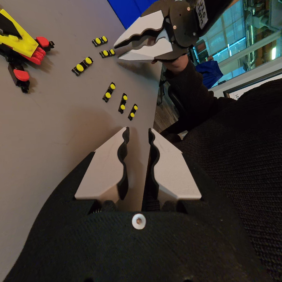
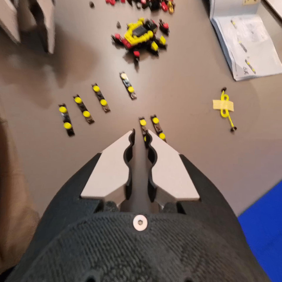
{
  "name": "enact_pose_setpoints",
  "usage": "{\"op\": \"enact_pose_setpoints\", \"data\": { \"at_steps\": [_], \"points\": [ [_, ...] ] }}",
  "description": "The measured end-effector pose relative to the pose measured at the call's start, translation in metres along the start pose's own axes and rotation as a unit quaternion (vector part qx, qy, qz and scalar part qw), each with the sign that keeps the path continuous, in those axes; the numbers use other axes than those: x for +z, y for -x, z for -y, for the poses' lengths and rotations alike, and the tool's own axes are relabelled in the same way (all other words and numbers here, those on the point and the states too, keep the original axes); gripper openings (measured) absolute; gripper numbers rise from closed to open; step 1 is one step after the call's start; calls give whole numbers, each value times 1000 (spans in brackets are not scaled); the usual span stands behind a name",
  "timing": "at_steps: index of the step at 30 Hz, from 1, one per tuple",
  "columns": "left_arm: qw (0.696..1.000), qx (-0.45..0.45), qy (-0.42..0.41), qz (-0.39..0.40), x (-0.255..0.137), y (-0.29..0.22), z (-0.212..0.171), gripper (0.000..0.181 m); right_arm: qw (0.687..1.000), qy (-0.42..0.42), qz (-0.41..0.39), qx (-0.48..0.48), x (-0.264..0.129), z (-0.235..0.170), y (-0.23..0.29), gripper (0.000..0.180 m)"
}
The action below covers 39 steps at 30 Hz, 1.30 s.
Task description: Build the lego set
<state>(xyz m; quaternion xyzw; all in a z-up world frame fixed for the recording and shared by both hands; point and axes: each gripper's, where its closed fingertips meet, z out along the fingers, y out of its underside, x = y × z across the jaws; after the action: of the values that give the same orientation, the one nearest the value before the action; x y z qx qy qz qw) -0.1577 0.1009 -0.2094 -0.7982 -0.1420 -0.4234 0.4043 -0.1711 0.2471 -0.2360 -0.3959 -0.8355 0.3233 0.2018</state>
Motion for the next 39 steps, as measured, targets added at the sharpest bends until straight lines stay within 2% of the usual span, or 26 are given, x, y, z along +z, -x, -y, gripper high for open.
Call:
{"op": "enact_pose_setpoints", "data": {
  "at_steps": [4,7,13,18,22,36,39],
  "points": [
    [1000,-3,0,0,1,1,0,23,997,-52,62,16,10,32,33,9],
    [1000,-3,0,-1,1,1,0,24,996,-35,87,12,26,39,53,10],
    [1000,1,1,1,1,1,0,24,996,11,83,-15,37,26,59,7],
    [1000,3,1,4,0,1,0,24,997,39,63,-24,16,2,44,6],
    [1000,3,-1,5,-1,2,1,24,998,42,36,8,-1,-18,19,6],
    [1000,2,3,5,1,2,0,24,999,40,14,-8,3,-15,13,6],
    [1000,1,3,5,1,3,-1,24,1000,21,23,-2,1,-5,18,15]
  ]
}}
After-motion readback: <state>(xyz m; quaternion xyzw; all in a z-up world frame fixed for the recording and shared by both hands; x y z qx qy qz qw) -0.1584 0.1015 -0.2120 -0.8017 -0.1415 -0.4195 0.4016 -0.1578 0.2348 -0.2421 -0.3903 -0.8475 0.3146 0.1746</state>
